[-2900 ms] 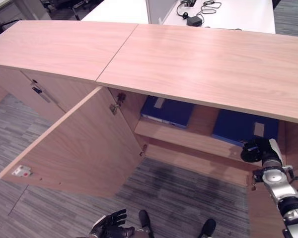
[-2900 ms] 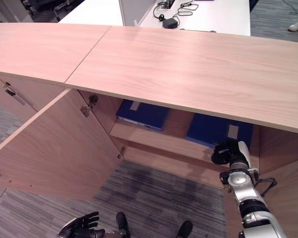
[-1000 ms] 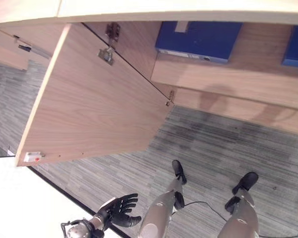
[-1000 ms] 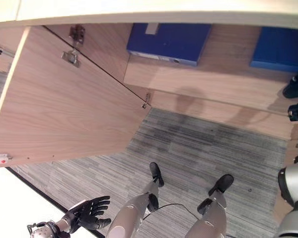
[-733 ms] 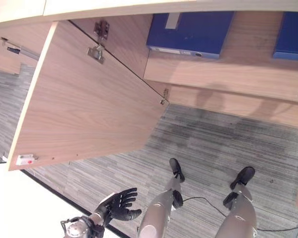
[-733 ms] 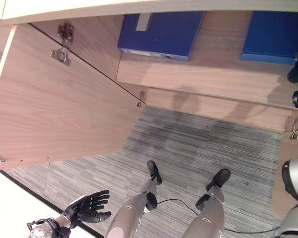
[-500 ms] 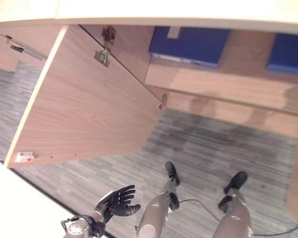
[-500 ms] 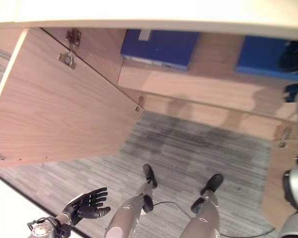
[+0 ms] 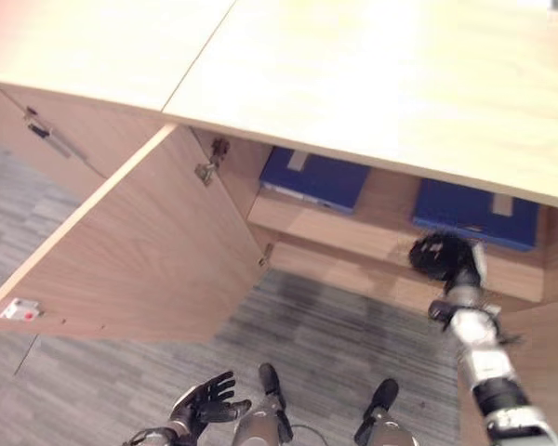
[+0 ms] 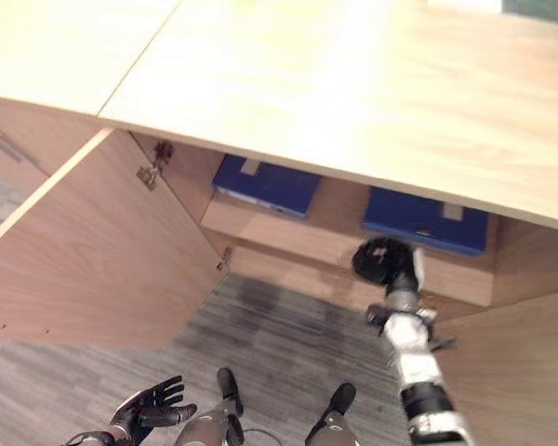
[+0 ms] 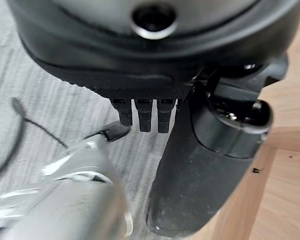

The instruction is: Put the empty folder in the office cabinet

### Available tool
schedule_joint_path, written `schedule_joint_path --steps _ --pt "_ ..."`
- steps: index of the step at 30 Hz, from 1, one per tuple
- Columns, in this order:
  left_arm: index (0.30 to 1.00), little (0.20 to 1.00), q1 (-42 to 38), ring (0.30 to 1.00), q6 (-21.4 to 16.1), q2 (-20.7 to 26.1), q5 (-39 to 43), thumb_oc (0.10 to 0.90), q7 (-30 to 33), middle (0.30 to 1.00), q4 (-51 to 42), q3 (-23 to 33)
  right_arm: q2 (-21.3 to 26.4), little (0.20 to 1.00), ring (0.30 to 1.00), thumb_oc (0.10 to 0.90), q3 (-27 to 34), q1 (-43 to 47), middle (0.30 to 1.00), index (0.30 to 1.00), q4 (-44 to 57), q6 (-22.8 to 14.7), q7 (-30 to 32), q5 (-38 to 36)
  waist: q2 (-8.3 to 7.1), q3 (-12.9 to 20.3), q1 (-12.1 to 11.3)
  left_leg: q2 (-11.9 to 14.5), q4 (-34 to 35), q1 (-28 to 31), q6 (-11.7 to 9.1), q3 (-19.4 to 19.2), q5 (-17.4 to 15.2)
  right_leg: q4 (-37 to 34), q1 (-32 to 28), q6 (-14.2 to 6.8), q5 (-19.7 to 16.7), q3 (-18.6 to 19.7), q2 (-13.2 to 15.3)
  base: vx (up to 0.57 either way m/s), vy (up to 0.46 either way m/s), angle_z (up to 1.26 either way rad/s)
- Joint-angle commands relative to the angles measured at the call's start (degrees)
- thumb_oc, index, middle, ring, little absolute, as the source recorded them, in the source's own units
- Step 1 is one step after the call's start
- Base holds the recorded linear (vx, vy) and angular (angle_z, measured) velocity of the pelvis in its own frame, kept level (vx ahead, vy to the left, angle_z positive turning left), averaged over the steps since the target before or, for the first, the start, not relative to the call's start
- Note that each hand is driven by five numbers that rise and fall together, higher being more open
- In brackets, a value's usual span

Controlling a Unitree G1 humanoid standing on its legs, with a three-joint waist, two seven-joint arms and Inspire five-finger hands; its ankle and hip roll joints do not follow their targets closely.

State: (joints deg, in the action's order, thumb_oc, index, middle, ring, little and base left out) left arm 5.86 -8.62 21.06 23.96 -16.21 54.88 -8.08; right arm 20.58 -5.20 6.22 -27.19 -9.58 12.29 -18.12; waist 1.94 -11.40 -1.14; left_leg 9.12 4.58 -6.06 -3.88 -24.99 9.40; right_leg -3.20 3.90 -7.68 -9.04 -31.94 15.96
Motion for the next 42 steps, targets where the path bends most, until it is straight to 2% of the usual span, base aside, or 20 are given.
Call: schedule_joint_path --steps 1,7,12,17,18,19,20,23,24,25,26,30,32,33,36,37,38,39,41,42 --pt "0.900 0.900 -0.44 0.900 -1.61 -0.33 -0.89 0.800 0.82 0.900 2.08 1.40 1.01 0.900 0.900 0.800 3.04 0.85 0.900 0.900 5.49 -5.07 -3.11 -2.10 0.60 3.59 0.25 2.10 0.18 7.02 -4.35 -1.44 -3.84 6.26 -0.97 -2.32 7.31 1.30 -1.73 0.03 0.047 -0.18" --pt "0.900 0.900 0.32 0.900 -1.74 -1.28 -2.48 0.800 1.84 0.900 5.90 4.45 -0.09 0.900 0.900 0.800 -0.65 -5.64 0.900 0.900 5.21 -3.73 -8.10 -1.83 -0.60 6.07 0.66 3.42 0.11 10.02 -4.83 -2.54 -3.75 6.01 -4.26 -1.69 8.83 1.29 -3.27 -0.01 -0.007 -0.14" --pt "0.900 0.900 1.05 0.900 -1.65 -2.03 2.41 0.800 2.18 0.900 5.87 8.65 1.03 0.900 0.900 0.800 -0.14 -7.03 0.900 0.900 4.09 -3.84 -8.69 -2.23 -0.70 8.11 -0.78 5.13 0.30 11.20 -6.06 -2.09 -2.61 1.05 -8.36 -1.30 8.13 0.19 -5.16 -0.02 -0.074 0.07" --pt "0.900 0.900 1.16 0.900 -2.11 -2.54 4.28 0.800 3.03 0.900 6.27 10.61 1.54 0.900 0.900 0.800 -2.20 -5.39 0.900 0.900 1.34 -3.84 -8.50 -1.96 -0.39 7.39 -3.31 6.31 -0.12 10.41 -6.81 -0.56 -0.60 -0.90 -10.45 -1.04 8.26 -0.44 -5.63 -0.05 -0.028 0.10" --pt "0.900 0.900 0.57 0.900 -2.03 -2.69 5.50 0.800 3.11 0.900 6.80 11.12 1.76 0.900 0.900 0.800 -2.31 -4.99 0.900 0.900 0.54 -3.92 -8.42 -2.03 -0.54 6.83 -3.24 6.46 -0.60 10.33 -6.89 -1.27 -0.07 -0.87 -11.17 -0.94 8.44 -1.44 -5.23 -0.11 0.011 0.09" --pt "0.900 0.900 0.22 0.900 -2.07 -2.94 6.24 0.800 3.30 0.900 6.98 11.64 1.99 0.900 0.900 0.800 -2.35 -4.65 0.900 0.900 0.17 -3.88 -8.41 -1.97 -0.96 6.51 -2.81 6.99 -1.82 10.19 -6.68 -3.82 -0.14 -0.80 -11.77 -0.77 8.66 -2.51 -4.71 -0.23 0.035 0.31" --pt "0.900 0.900 -0.17 0.900 -1.90 -3.20 6.37 0.800 3.17 0.900 6.83 11.63 2.10 0.900 0.900 0.800 -2.82 -3.98 0.900 0.900 -0.40 -3.64 -8.21 -1.98 -1.51 6.37 -1.82 8.39 -5.22 10.09 -5.54 -10.97 -1.71 -0.11 -12.35 0.17 9.52 -4.48 -4.11 -0.19 0.030 0.58" --pt "0.900 0.900 -0.08 0.900 -1.76 -3.12 5.96 0.800 3.27 0.900 6.82 11.69 2.16 0.900 0.900 0.800 -2.95 -3.78 0.900 0.900 -0.05 -3.55 -8.22 -2.22 -1.85 6.39 -1.59 8.96 -7.95 9.56 -5.02 -13.26 -3.24 0.55 -12.49 0.70 10.10 -5.13 -3.97 -0.12 0.027 1.17" --pt "0.900 0.900 -0.19 0.900 -1.63 -3.00 4.81 0.800 3.52 0.900 7.60 11.35 1.54 0.900 0.900 0.800 -2.44 -4.55 0.900 0.900 0.58 -3.54 -8.75 -3.84 -2.34 6.55 -1.18 8.83 -10.82 8.73 -4.41 -14.04 -5.17 1.85 -12.85 1.46 11.00 -6.07 -3.67 -0.07 0.137 1.13" --pt "0.900 0.900 -0.51 0.900 -1.55 -3.05 3.92 0.800 3.82 0.900 8.51 11.56 1.55 0.900 0.900 0.800 -1.52 -5.85 0.900 0.900 1.33 -3.48 -9.32 -4.28 -2.53 6.52 -1.03 9.48 -11.85 7.63 -4.40 -14.32 -4.87 2.46 -13.65 2.05 11.85 -6.86 -3.51 -0.06 0.242 0.93" --pt "0.900 0.900 -0.54 0.900 -1.25 -3.25 1.90 0.800 3.73 0.900 9.36 11.61 1.30 0.900 0.900 0.800 -0.63 -6.88 0.900 0.900 2.06 -3.19 -9.69 -3.93 -2.29 7.30 -0.76 8.35 -8.56 7.92 -3.62 -13.57 -5.34 3.45 -13.45 1.58 11.30 -8.17 -3.31 0.00 0.218 1.23" --pt "0.900 0.900 -0.79 0.900 -1.32 -3.16 0.28 0.800 3.68 0.900 9.82 11.21 0.63 0.900 0.900 0.800 0.51 -7.51 0.900 0.900 1.44 -3.12 -9.45 -3.83 -2.75 7.98 -0.49 6.14 -6.20 7.56 -2.79 -12.18 -5.18 4.80 -13.20 0.66 10.23 -9.33 -2.08 0.04 0.166 1.28" --pt "0.900 0.900 -1.17 0.900 -1.39 -3.31 -0.54 0.800 3.63 0.900 9.94 10.50 -0.60 0.900 0.900 0.800 1.12 -7.27 0.900 0.900 0.44 -2.95 -9.07 -4.40 -2.96 7.99 -0.50 4.60 -5.17 7.63 -1.88 -11.53 -5.89 6.36 -12.81 0.11 9.24 -9.70 -0.66 0.09 0.235 0.66" --pt "0.900 0.900 -1.43 0.900 -1.70 -3.02 -0.51 0.800 3.71 0.900 9.47 10.06 -1.32 0.900 0.900 0.800 1.72 -6.94 0.900 0.900 -0.16 -3.01 -8.78 -4.56 -3.06 7.39 -0.44 2.36 -3.87 8.24 -0.50 -11.16 -6.99 9.52 -11.70 -1.02 8.41 -9.79 1.78 0.09 0.305 0.53" --pt "0.900 0.900 -1.71 0.900 -2.16 -2.51 -0.68 0.800 4.30 0.900 8.73 9.68 -2.42 0.900 0.900 0.800 1.39 -5.86 0.900 0.900 -0.03 -2.81 -8.56 -4.71 -2.81 6.20 -0.23 -0.83 -0.76 10.59 1.45 -10.39 -8.53 17.10 -8.34 -4.07 4.61 -8.24 6.85 0.08 0.308 0.49" --pt "0.900 0.900 -2.21 0.900 -2.45 -2.09 -0.19 0.800 5.01 0.900 8.39 9.86 -3.01 0.900 0.900 0.800 1.28 -5.56 0.900 0.900 0.36 -2.76 -8.35 -5.01 -3.02 5.13 0.49 -2.05 -0.14 11.20 2.00 -9.56 -9.30 21.38 -5.54 -6.31 1.09 -4.64 8.96 0.04 0.181 0.07" --pt "0.900 0.900 -2.28 0.900 -2.45 -2.06 -0.17 0.800 5.04 0.900 8.40 9.93 -3.05 0.900 0.900 0.800 1.24 -5.45 0.900 0.900 0.32 -2.76 -8.34 -5.02 -3.13 5.10 0.39 -2.18 -0.15 11.16 2.10 -9.71 -9.40 21.74 -5.18 -6.35 1.10 -4.31 9.18 0.02 0.135 0.12" --pt "0.900 0.900 -2.91 0.900 -2.65 -1.78 -0.09 0.800 5.62 0.900 8.26 9.69 -3.17 0.900 0.900 0.800 1.12 -5.00 0.900 0.900 -0.05 -2.88 -8.19 -5.41 -3.14 4.81 0.77 -2.22 -0.05 11.07 2.13 -9.27 -9.55 21.98 -3.74 -6.49 1.38 -1.31 8.35 0.02 0.066 0.13" --pt "0.900 0.900 -4.36 0.900 -2.46 -1.59 0.43 0.800 5.84 0.900 7.67 8.46 -2.84 0.900 0.900 0.800 0.79 -5.06 0.900 0.900 1.49 -3.31 -7.88 -6.55 -2.81 4.46 2.05 -2.24 0.02 10.88 1.46 -7.49 -9.35 19.23 -1.59 -5.90 5.43 4.64 3.92 0.07 0.045 0.28" --pt "0.900 0.900 -5.23 0.900 -2.28 -1.65 0.15 0.800 6.83 0.900 7.37 7.46 -2.21 0.900 0.900 0.800 0.86 -5.76 0.900 0.900 2.89 -3.63 -7.68 -6.78 -2.38 4.22 2.68 -1.93 -0.12 10.41 0.87 -6.72 -8.81 16.17 -2.03 -5.23 7.95 5.43 1.56 0.04 -0.034 0.40"
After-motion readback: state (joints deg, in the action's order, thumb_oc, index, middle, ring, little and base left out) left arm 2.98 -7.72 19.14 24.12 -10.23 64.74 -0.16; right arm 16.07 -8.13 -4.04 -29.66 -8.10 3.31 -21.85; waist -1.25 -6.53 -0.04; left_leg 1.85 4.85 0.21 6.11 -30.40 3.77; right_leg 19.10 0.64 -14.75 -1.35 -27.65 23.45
